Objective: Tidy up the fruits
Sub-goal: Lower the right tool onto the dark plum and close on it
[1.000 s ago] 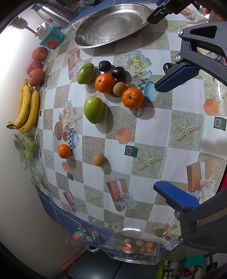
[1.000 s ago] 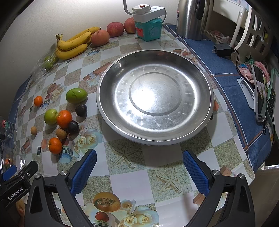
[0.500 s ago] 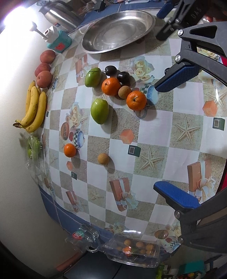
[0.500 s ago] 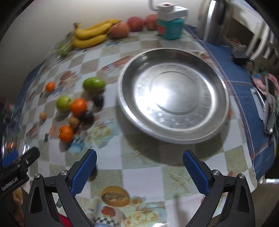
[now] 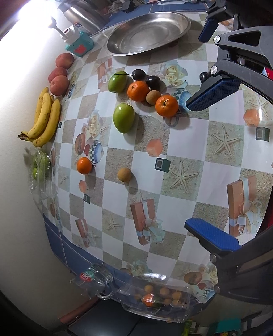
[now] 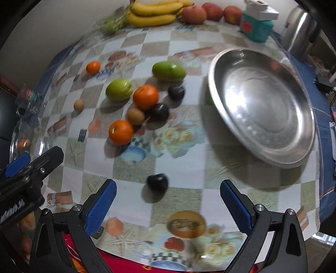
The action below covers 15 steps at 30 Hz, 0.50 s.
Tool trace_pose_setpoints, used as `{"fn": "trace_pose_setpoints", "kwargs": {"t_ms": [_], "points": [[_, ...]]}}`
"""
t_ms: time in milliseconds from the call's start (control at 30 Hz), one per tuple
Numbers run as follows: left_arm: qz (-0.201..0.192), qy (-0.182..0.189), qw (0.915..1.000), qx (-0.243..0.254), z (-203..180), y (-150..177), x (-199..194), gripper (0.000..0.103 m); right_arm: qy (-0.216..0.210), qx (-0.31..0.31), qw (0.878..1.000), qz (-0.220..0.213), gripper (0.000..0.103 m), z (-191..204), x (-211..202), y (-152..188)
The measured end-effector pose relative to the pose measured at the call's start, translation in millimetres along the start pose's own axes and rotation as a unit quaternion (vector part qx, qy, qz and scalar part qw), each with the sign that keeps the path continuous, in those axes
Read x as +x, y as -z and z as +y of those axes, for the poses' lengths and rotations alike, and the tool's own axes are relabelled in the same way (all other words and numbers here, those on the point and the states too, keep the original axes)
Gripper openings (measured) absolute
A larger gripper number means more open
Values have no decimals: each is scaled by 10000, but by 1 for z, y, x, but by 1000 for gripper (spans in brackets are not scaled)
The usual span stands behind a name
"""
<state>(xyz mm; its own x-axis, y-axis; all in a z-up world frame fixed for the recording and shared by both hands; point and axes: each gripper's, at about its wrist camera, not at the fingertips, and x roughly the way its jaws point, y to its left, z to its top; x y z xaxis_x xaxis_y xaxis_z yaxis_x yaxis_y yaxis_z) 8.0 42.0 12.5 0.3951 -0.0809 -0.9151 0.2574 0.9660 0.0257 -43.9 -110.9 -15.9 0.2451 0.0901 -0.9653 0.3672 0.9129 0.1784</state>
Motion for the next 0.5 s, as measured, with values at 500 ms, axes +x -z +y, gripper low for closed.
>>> {"fn": "trace_pose_setpoints", "kwargs": {"t_ms": [500], "points": [[228, 242, 9994, 37, -1, -1, 11, 103, 447, -192, 9982, 339, 62, 27, 27, -4]]}}
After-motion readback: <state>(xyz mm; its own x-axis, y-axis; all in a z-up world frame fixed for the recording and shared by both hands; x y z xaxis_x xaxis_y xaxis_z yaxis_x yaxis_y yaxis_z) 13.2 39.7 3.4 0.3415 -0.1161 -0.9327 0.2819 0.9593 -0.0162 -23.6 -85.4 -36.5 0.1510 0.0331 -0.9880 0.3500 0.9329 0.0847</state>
